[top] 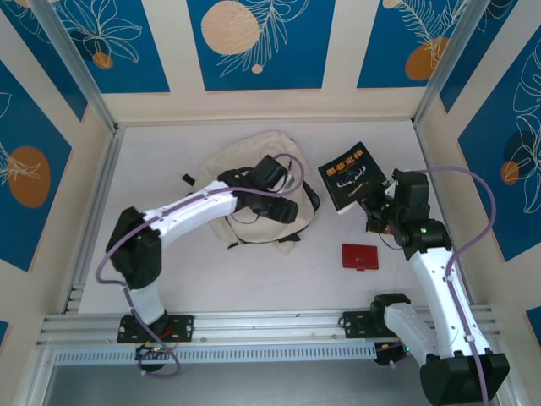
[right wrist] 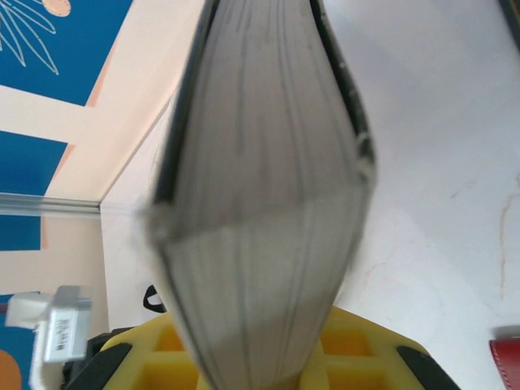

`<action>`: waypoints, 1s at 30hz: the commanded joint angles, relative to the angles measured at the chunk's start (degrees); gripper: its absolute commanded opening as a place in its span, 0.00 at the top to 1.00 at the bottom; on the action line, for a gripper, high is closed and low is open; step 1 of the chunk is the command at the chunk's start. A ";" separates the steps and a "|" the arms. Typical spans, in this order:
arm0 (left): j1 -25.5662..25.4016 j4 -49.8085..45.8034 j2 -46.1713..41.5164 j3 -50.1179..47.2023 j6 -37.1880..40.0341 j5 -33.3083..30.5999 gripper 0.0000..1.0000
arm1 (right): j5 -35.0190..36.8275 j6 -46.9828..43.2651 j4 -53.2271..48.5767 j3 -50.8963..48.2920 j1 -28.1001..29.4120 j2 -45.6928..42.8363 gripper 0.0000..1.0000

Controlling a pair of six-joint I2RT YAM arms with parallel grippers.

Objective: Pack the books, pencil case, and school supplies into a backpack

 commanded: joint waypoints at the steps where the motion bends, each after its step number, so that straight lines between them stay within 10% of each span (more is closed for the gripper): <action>1: -1.30 -7.33 5.81 7.78 1.98 -4.08 0.34 | -1.11 -2.24 1.37 1.28 -0.90 -1.88 1.00; 16: -3.32 -16.12 22.25 23.67 -0.42 -5.28 0.42 | -1.46 -2.22 1.23 0.20 -2.34 -2.41 1.00; 30: -3.19 -16.00 18.11 23.56 1.40 -7.75 0.89 | -1.60 -2.15 1.15 -0.50 -2.58 -2.48 1.00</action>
